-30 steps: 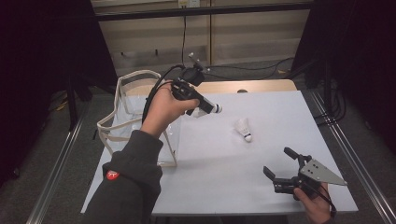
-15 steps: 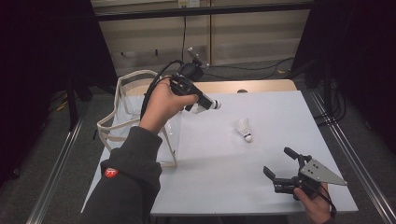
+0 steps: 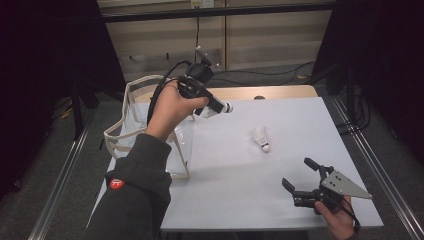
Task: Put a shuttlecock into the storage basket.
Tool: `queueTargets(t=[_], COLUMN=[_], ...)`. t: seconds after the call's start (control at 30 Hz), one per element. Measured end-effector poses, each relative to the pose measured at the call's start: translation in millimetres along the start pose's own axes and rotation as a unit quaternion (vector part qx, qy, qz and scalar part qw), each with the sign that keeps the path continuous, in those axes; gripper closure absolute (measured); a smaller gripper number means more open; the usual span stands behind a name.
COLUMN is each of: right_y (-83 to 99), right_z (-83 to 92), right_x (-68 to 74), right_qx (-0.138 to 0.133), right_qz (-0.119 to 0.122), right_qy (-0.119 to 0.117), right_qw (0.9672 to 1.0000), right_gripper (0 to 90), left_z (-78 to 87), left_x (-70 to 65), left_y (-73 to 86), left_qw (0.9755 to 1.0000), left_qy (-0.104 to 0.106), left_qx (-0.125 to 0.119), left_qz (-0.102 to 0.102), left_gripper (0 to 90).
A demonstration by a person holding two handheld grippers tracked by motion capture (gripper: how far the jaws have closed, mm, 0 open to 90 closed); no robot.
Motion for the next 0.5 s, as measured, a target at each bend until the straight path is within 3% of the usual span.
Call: queueTargets(t=[0.5], right_y=[0.0], right_z=[0.1], right_x=[0.1], right_qx=[0.000], right_qz=[0.000], right_qy=[-0.001], right_qw=[1.0000], right_gripper=[2.1], left_z=[9.4], left_x=[8.9], left_y=[-0.6], left_qw=[0.9999], left_qy=[-0.010], left_qx=[-0.006], left_qz=[0.011], left_gripper=[89.1])
Point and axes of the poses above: each handheld gripper's, and its own axes: z roughly backward along the jaws, y roughly out of its underside, x roughly to its left, the point moved 1 cm from there along -z, roughly forward along the jaws, and after that the axes turned 11 degrees about -x, right-handed, at the moved point
